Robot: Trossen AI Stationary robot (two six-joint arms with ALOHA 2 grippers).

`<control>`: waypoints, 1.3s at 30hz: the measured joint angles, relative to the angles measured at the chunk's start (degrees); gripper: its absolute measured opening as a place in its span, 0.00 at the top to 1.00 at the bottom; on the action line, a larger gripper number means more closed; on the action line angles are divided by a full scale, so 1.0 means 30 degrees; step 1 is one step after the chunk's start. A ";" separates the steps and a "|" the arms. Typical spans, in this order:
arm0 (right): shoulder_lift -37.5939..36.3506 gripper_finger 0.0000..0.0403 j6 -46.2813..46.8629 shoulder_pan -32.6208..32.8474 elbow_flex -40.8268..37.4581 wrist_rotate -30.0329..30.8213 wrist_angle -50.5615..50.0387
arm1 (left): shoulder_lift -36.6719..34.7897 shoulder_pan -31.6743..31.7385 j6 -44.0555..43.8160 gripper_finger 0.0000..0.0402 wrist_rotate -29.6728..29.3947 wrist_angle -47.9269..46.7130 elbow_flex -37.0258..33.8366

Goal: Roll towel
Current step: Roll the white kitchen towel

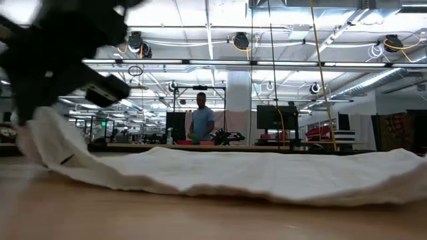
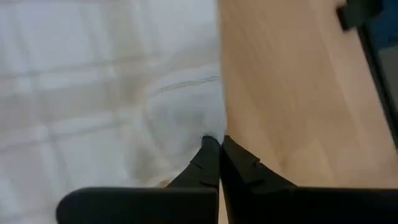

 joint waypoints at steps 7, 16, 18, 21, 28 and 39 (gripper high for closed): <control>0.0000 1.00 0.0000 0.0000 0.0000 -0.0006 0.0986 | 0.1842 0.3949 0.3520 0.99 0.2374 0.0922 -0.0007; 0.0000 1.00 -0.0211 0.0000 0.0000 -0.0078 0.1118 | 0.2118 0.4963 0.3088 0.76 0.1506 0.0514 -0.0007; 0.0000 1.00 -0.0284 0.0000 0.0000 -0.0044 0.1099 | 0.2118 0.4800 0.2701 0.69 0.1284 0.0326 -0.0007; 0.0000 1.00 -0.0158 0.0000 0.0000 0.0005 0.1063 | 0.2118 0.4242 0.2037 0.61 0.0563 -0.0572 -0.0007; 0.0000 1.00 0.0525 -0.0007 0.0000 0.0029 0.0985 | 0.2051 0.1661 0.0170 0.58 -0.0131 -0.0446 -0.0720; 0.0000 1.00 0.0517 -0.0022 0.0000 0.0629 0.0795 | 0.1792 -0.2093 -0.2906 0.76 -0.2107 0.0685 -0.0781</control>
